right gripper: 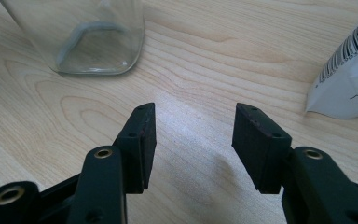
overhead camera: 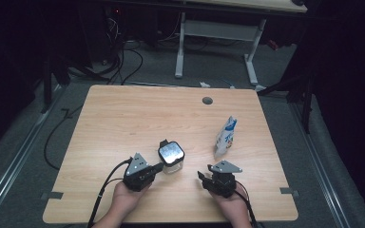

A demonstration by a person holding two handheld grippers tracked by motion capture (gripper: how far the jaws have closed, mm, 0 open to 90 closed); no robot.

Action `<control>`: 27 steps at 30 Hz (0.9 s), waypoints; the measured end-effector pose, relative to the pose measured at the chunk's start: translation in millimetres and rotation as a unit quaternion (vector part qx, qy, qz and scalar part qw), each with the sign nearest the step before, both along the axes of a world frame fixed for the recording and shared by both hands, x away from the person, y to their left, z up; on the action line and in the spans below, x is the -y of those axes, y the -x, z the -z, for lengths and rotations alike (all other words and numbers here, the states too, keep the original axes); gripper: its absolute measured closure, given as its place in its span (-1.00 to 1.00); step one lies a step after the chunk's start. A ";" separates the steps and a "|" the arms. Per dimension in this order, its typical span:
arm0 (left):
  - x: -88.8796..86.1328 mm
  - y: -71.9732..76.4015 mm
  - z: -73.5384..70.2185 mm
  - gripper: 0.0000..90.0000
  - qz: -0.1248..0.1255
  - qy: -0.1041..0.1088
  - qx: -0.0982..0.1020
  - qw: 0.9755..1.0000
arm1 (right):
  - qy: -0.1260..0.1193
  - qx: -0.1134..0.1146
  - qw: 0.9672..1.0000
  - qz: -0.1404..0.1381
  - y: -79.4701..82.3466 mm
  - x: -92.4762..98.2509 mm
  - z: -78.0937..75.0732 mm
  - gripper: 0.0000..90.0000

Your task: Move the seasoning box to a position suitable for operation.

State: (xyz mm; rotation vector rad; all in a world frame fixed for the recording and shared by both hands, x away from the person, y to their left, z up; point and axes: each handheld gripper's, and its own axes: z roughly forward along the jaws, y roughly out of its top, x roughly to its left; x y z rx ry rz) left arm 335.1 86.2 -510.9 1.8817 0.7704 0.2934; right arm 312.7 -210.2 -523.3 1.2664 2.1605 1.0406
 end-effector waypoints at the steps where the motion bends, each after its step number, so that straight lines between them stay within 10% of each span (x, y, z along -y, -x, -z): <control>1: 2.5 1.0 0.1 0.99 0.003 0.000 0.000 1.000 | 0.000 0.000 1.000 0.000 0.0 0.1 0.0 0.11; 17: 22.1 5.6 1.1 0.93 0.027 -0.006 0.001 1.000 | 0.002 0.004 1.000 -0.004 0.8 -0.3 -0.6 0.07; 27: 0.2 1.9 5.6 0.62 -0.003 -0.032 0.006 0.999 | -0.004 0.006 1.000 -0.003 1.1 0.5 -1.3 0.07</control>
